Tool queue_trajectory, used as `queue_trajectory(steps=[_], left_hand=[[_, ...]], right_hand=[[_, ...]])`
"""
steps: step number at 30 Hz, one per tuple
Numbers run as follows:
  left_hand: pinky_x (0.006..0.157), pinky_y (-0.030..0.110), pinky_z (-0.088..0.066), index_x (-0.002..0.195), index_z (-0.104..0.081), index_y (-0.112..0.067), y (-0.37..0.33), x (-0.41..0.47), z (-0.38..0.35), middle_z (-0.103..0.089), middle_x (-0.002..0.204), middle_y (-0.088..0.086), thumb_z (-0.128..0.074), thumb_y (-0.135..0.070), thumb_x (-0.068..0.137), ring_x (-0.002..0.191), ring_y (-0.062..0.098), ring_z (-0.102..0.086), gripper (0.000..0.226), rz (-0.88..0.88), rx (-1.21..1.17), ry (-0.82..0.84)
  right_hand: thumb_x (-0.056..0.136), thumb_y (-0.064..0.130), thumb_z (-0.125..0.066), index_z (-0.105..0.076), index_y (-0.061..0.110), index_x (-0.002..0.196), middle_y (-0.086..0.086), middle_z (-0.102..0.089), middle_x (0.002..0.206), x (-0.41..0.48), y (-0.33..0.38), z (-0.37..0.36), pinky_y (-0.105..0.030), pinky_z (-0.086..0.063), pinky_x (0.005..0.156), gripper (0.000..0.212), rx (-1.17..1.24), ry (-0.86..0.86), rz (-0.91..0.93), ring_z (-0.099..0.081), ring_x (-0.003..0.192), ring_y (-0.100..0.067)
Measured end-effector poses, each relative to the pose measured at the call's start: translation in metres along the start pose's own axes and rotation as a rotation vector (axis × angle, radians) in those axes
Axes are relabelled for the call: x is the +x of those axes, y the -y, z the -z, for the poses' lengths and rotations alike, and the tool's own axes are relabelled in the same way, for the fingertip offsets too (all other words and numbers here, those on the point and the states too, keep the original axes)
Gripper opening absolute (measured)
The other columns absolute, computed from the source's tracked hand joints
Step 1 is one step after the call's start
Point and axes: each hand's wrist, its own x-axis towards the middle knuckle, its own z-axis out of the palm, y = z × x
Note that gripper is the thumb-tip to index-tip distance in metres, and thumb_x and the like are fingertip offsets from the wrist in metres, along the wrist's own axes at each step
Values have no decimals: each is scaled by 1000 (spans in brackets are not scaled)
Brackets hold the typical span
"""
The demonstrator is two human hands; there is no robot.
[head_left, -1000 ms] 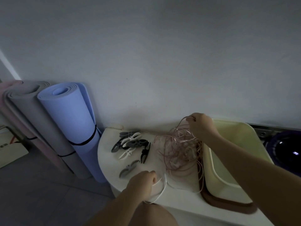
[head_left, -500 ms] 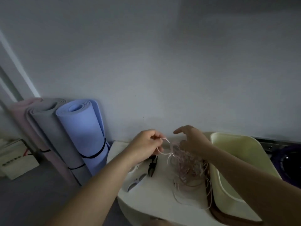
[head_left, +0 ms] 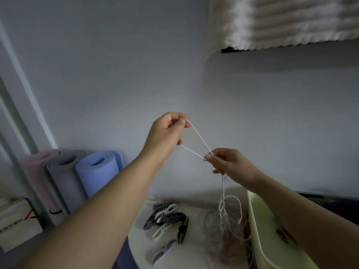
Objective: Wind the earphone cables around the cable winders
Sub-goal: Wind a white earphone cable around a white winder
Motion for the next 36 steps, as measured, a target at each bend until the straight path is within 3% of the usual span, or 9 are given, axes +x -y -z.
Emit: queue_trajectory(steps=[3, 6, 10, 14, 19, 25, 32, 34, 36], left_hand=[[51, 22, -35, 86, -63, -25, -13, 8, 10, -67, 74, -13, -51, -10, 97, 42, 4, -36, 22, -76, -53, -143], [45, 18, -30, 86, -61, -23, -25, 14, 24, -66, 76, -8, -51, -8, 97, 42, 4, -34, 21, -129, -152, -251], [43, 17, -27, 89, -59, -20, -38, 19, 42, -62, 78, -3, -49, -6, 97, 38, 4, -30, 19, -128, -291, -336], [42, 17, -26, 88, -58, -21, -44, 19, 51, -59, 78, -4, -46, -8, 98, 39, 5, -29, 20, -141, -329, -394], [41, 17, -24, 81, -58, -20, -47, 20, 55, -50, 72, -4, -45, -25, 101, 36, 5, -26, 25, -76, -420, -391], [39, 18, -18, 84, -60, -14, -38, 20, 59, -42, 55, -4, -26, -45, 103, 32, 4, -19, 50, 57, -482, -266], [38, 17, -18, 84, -59, -12, -24, 18, 52, -42, 48, -7, -22, -49, 103, 31, 3, -20, 55, 133, -457, -206], [38, 17, -19, 84, -59, -12, -16, 15, 50, -43, 47, -7, -22, -48, 103, 31, 3, -20, 55, 155, -442, -197], [38, 17, -20, 85, -59, -11, -7, 12, 48, -43, 47, -7, -22, -46, 103, 31, 3, -22, 54, 191, -409, -180]], right_hand=[[77, 51, -65, -69, 10, 85, -3, -52, 65, 4, 0, 8, -34, -47, 65, 41, -206, -13, 81, -51, 64, -12], [88, 31, -64, -63, 8, 75, -1, -50, 60, 11, -12, 16, -26, -39, 59, 27, -418, -55, 36, -52, 62, -15], [93, 17, -56, -65, 19, 76, 1, -66, 68, 15, -27, 22, -28, -53, 66, 19, -387, -39, -122, -60, 63, -12], [92, 11, -56, -64, 17, 75, -1, -67, 74, 18, -34, 26, -16, -49, 55, 21, -395, -12, -206, -61, 63, -11], [93, 20, -58, -70, 14, 81, 8, -63, 65, 26, -26, 30, -19, -45, 58, 18, -550, -139, -121, -58, 55, -6], [96, 13, -50, -66, 9, 80, -7, -65, 74, 44, 7, 44, -8, -40, 44, 23, -216, -471, 46, -56, 43, -2], [96, 16, -49, -66, 9, 86, -3, -65, 74, 43, 49, 46, -27, -49, 68, 21, -48, -683, 246, -63, 71, -15], [96, 17, -49, -66, 9, 85, -1, -64, 71, 38, 39, 44, -25, -47, 63, 22, -218, -628, 211, -61, 66, -12], [96, 14, -49, -66, 6, 81, -1, -63, 67, 34, 18, 45, -23, -47, 57, 25, -432, -344, -12, -60, 58, -13]])
